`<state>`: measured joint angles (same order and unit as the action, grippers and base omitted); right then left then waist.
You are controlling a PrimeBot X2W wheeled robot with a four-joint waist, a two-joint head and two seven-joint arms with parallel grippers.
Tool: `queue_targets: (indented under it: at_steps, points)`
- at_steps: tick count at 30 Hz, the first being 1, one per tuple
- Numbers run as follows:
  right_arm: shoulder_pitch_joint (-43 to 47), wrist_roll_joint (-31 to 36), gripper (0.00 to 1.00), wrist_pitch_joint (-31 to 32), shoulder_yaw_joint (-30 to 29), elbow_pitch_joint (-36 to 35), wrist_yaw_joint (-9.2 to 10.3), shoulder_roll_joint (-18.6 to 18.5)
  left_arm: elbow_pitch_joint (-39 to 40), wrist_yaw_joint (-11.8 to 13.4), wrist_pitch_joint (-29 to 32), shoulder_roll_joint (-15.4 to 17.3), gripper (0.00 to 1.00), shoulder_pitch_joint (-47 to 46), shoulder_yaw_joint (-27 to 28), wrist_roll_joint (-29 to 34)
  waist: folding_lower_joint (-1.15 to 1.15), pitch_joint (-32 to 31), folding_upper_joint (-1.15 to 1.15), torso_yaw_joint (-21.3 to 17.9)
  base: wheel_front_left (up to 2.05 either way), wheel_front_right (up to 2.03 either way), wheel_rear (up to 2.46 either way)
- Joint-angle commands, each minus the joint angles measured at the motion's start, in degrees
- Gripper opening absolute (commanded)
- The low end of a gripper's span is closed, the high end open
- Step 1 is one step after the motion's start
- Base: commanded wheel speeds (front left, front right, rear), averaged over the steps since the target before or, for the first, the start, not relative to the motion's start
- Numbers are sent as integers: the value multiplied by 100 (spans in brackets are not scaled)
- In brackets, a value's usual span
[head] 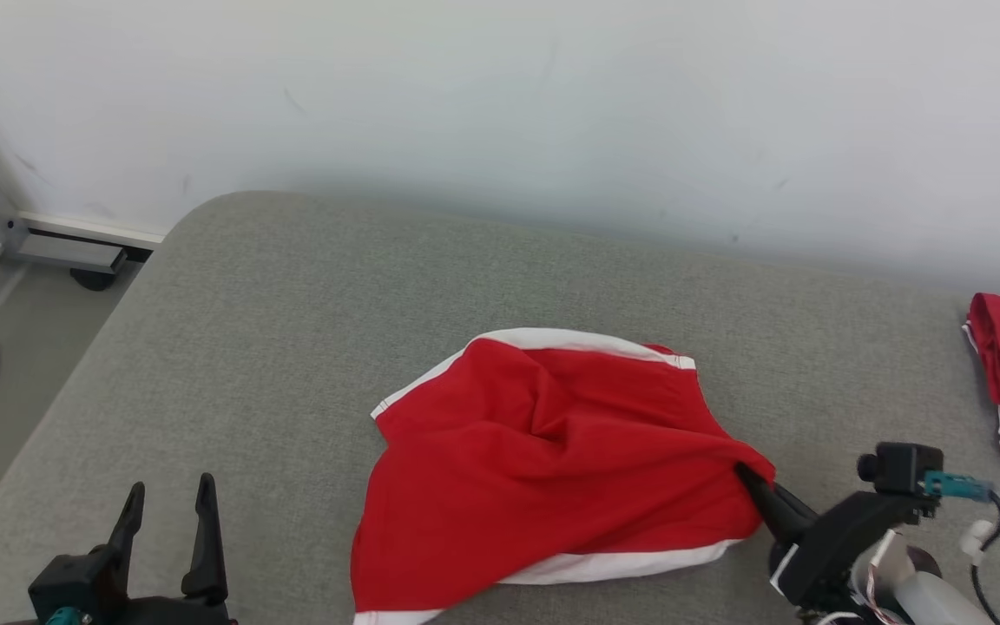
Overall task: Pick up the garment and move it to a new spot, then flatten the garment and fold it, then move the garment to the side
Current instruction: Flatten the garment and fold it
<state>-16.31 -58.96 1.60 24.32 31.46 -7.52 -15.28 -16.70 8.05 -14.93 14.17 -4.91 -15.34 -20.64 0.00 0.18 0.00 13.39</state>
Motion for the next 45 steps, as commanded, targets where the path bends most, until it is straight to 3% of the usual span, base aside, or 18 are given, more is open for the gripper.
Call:
queue_targets:
  at_steps: [1, 11, 21, 29, 33, 34, 36, 45]
  points:
    - [114, -16, 0, 18, -64, -92, 4, -117, -6, 0, -35, -6, 100, 42, 31, 41, 0, 6, 0, -54, 0, 0, 0]
    - [999, 583, 0, 431, -996, -1301, 3, -433, 17, -52, -35, -129, 100, 30, 112, 109, 0, 115, 0, -336, 0, 0, 0]
    - [1812, 1911, 0, 1511, -2232, -2263, 3, 76, -94, -193, -35, -257, 100, -51, 192, 208, 0, 121, 0, -326, 0, 0, 0]
    - [1844, 2809, 0, 1773, -2664, -2281, 3, 468, -117, -237, -35, -302, 100, -25, 268, 283, 0, 94, 0, -335, 0, 0, 0]
    - [1865, 2874, 0, 1886, -2655, -2350, 3, 668, -124, -257, -35, -312, 100, -8, 315, 316, 0, 72, 0, -351, 0, 0, 0]
    - [1875, 2831, 4, 1891, -2666, -2347, 4, 704, -123, -258, -35, -314, 100, 10, 329, 325, 0, 69, 0, -367, 0, 0, 0]
    - [1857, 2915, 100, 1861, -2634, -2354, 3, 710, -116, -260, -35, -313, 100, 46, 354, 338, 0, 68, 0, -409, 0, 0, 0]
    - [1854, 3537, 100, 1541, -2795, -2370, 3, 602, 38, -276, -35, -317, 100, 115, 480, 395, 0, 18, 0, -774, 0, 0, 0]
